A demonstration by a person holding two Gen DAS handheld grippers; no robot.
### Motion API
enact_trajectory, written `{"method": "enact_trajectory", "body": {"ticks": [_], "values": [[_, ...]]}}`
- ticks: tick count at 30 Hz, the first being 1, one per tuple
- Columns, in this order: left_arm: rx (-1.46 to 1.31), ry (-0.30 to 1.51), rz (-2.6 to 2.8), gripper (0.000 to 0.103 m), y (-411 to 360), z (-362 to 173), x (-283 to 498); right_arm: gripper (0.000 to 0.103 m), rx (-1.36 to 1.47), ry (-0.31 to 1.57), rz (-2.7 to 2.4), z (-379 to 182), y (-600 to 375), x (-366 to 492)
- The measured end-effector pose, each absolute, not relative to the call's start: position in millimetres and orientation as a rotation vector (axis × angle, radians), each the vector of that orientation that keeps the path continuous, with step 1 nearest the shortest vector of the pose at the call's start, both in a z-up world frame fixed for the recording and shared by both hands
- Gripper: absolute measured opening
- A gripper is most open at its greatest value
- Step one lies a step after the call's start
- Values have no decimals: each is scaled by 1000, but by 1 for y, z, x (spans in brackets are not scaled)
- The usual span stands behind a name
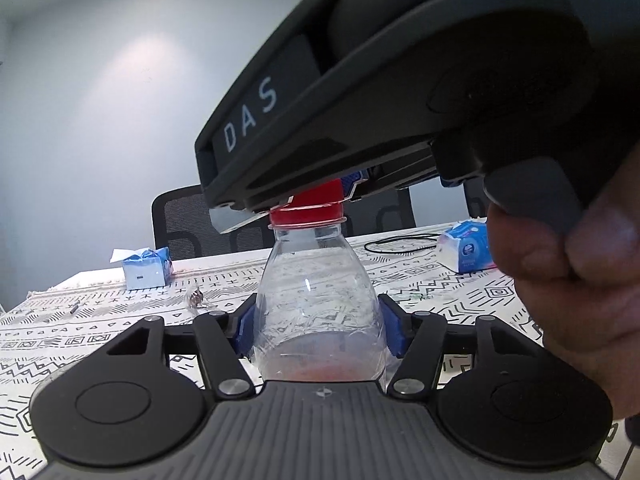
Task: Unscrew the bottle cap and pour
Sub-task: 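Twist the red cap with the right tool while the left tool holds the bottle, then regrip the red cap with the right tool and twist it again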
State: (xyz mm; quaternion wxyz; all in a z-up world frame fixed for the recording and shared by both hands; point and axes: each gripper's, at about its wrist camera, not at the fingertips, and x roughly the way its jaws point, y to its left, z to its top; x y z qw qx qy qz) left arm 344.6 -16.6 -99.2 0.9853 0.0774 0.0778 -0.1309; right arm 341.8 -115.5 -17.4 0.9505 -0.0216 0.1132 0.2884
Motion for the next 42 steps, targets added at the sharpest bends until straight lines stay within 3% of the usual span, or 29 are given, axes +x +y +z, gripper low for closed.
{"method": "enact_trajectory", "body": {"ticks": [12, 25, 28, 42], "values": [[106, 175, -314, 54, -13, -97, 343, 33, -17, 215, 934, -19, -157, 383], [101, 184, -320, 55, -9, -98, 356, 38, -140, 253, 587, -4, -113, 345], [100, 185, -317, 55, -12, -97, 350, 34, -142, 250, 549, -7, -109, 345], [99, 183, -316, 54, -12, -95, 347, 33, -109, 209, 826, -13, -139, 367]]}}
